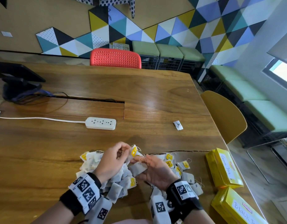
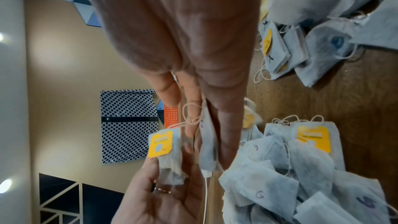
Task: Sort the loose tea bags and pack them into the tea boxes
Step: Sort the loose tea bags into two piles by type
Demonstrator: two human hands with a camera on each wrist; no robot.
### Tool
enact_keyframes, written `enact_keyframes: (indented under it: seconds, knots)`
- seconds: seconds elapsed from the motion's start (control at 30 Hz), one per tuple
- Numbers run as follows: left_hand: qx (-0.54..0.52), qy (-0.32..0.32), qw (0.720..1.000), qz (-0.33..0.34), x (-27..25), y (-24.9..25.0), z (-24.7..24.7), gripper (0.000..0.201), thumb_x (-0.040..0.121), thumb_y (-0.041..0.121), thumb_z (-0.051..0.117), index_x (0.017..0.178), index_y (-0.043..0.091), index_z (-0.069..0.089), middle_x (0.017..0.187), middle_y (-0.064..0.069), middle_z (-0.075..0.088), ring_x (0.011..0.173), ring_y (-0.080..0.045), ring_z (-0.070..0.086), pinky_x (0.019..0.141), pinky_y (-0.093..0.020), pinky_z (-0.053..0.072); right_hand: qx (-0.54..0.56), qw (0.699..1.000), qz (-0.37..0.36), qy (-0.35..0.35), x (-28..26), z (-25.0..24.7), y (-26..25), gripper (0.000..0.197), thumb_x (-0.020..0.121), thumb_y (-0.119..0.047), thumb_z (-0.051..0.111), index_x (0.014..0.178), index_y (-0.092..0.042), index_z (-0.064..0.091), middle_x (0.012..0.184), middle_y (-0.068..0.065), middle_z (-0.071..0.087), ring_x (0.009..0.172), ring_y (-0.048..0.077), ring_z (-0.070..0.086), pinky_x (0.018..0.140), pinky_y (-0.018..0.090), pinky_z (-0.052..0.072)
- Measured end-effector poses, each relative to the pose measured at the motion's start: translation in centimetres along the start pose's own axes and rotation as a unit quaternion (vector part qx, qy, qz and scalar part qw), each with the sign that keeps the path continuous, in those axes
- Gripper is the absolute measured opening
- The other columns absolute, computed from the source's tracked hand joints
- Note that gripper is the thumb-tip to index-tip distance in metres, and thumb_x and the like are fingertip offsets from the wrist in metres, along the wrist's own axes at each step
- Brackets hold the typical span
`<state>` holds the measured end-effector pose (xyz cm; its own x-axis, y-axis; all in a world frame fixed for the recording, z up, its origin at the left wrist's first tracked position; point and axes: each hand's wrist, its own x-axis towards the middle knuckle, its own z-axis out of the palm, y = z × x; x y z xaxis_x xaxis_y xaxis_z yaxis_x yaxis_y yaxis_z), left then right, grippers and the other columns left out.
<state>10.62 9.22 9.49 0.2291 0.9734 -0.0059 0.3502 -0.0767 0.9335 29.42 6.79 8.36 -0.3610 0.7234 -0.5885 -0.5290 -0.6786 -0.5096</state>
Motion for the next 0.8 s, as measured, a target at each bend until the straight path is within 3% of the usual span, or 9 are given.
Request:
enact_keyframes:
  seconds: [0.17,0.27,0.37,0.47,0.57,0.67,0.8]
  knots:
    - [-0.033,0.013,0.997,-0.074,0.7,0.0,0.3,0.017,0.098,0.010,0.049,0.098,0.016,0.064,0.089,0.000,0.062,0.070,0.000,0.063,0.061,-0.023,0.052,-0.070,0.997,-0.006,-0.016,0.2,0.8,-0.5,0.039,0.094,-0.011,0.047,0.126,0.011,0.053,0.123,0.023,0.060,0.090,0.026,0.067,0.067,0.034,0.057]
    - [-0.038,0.056,0.993,-0.099,1.0,-0.8,-0.6,0.021,0.098,0.010,0.047,0.094,0.020,0.065,0.091,-0.001,0.065,0.077,-0.013,0.068,0.057,-0.023,0.054,-0.064,0.998,-0.007,-0.024,0.1,0.3,-0.6,0.033,0.096,0.005,0.035,0.124,0.005,0.053,0.126,0.022,0.061,0.095,0.029,0.067,0.066,0.036,0.059]
    - [0.093,0.089,0.988,-0.086,1.1,-2.7,-2.2,0.020,0.094,0.011,0.053,0.090,0.027,0.065,0.097,0.005,0.066,0.084,-0.009,0.063,0.063,-0.013,0.048,-0.063,0.998,-0.009,-0.020,-0.1,-0.3,-0.5,0.040,0.093,0.013,0.032,0.128,0.003,0.048,0.121,0.020,0.064,0.098,0.033,0.068,0.066,0.039,0.061]
    - [0.220,0.092,0.970,-0.046,0.5,-3.6,-3.1,0.017,0.089,0.017,0.062,0.098,0.030,0.065,0.108,0.008,0.055,0.100,-0.010,0.057,0.080,-0.019,0.042,-0.073,0.997,-0.006,-0.003,-0.2,-0.6,-0.3,0.037,0.094,0.012,0.038,0.130,0.005,0.045,0.121,0.019,0.065,0.104,0.033,0.066,0.065,0.035,0.060]
    - [0.169,0.018,0.985,-0.008,-0.4,-2.9,-2.0,0.013,0.090,0.028,0.063,0.102,0.033,0.064,0.110,0.016,0.053,0.100,0.002,0.052,0.083,-0.011,0.039,-0.098,0.994,-0.005,0.053,0.5,-0.6,0.2,0.019,0.093,0.008,0.050,0.112,0.009,0.053,0.104,0.021,0.069,0.090,0.029,0.070,0.061,0.029,0.059]
    - [0.108,-0.085,0.990,-0.028,-1.5,-1.7,0.1,0.021,0.086,0.048,0.064,0.104,0.036,0.064,0.107,0.021,0.056,0.093,0.004,0.057,0.075,-0.016,0.047,-0.151,0.984,-0.035,0.087,1.6,0.3,0.6,0.007,0.091,0.001,0.058,0.096,0.006,0.058,0.090,0.019,0.066,0.078,0.025,0.068,0.065,0.028,0.058]
    - [0.022,-0.049,0.996,-0.069,-1.7,-1.8,1.1,0.022,0.077,0.010,0.076,0.093,0.023,0.070,0.089,0.006,0.069,0.076,-0.005,0.066,0.068,-0.023,0.055,-0.235,0.971,-0.008,0.046,2.1,1.5,0.5,0.018,0.094,-0.020,0.060,0.092,-0.004,0.068,0.092,0.012,0.067,0.082,0.023,0.065,0.075,0.032,0.057]
